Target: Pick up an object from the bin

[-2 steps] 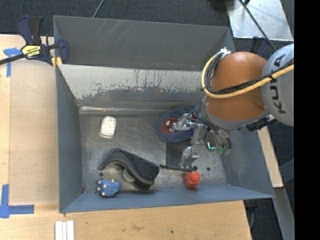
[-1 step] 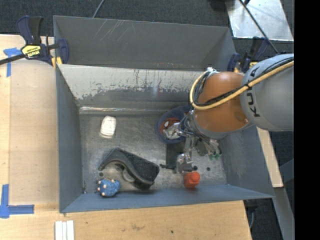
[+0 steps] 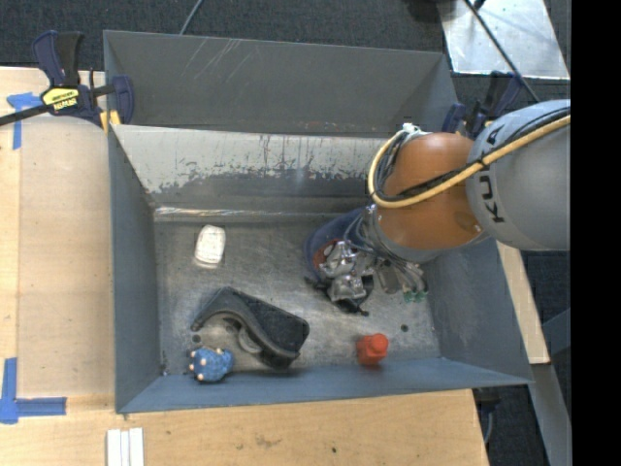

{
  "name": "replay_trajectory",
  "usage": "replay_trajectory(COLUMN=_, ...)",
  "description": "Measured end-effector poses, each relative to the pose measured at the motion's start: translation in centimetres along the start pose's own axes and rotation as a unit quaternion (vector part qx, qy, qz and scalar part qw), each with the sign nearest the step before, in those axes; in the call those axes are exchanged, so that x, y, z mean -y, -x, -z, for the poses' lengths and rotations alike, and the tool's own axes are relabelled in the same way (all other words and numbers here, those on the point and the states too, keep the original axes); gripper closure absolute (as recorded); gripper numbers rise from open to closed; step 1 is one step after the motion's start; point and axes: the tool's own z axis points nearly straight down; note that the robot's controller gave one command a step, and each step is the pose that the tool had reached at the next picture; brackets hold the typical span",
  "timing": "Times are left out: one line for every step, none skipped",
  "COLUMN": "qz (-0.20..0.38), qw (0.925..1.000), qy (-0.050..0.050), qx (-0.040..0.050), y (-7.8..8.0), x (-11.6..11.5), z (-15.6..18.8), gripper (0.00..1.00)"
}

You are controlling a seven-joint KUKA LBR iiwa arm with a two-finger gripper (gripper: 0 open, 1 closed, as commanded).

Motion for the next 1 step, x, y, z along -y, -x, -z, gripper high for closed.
replay_trajectory(qz=-0.033, qw=0.9993, qy=-0.001, qx=-0.0165, y=-0.26, x=-0.42, z=12.16, gripper=1.00)
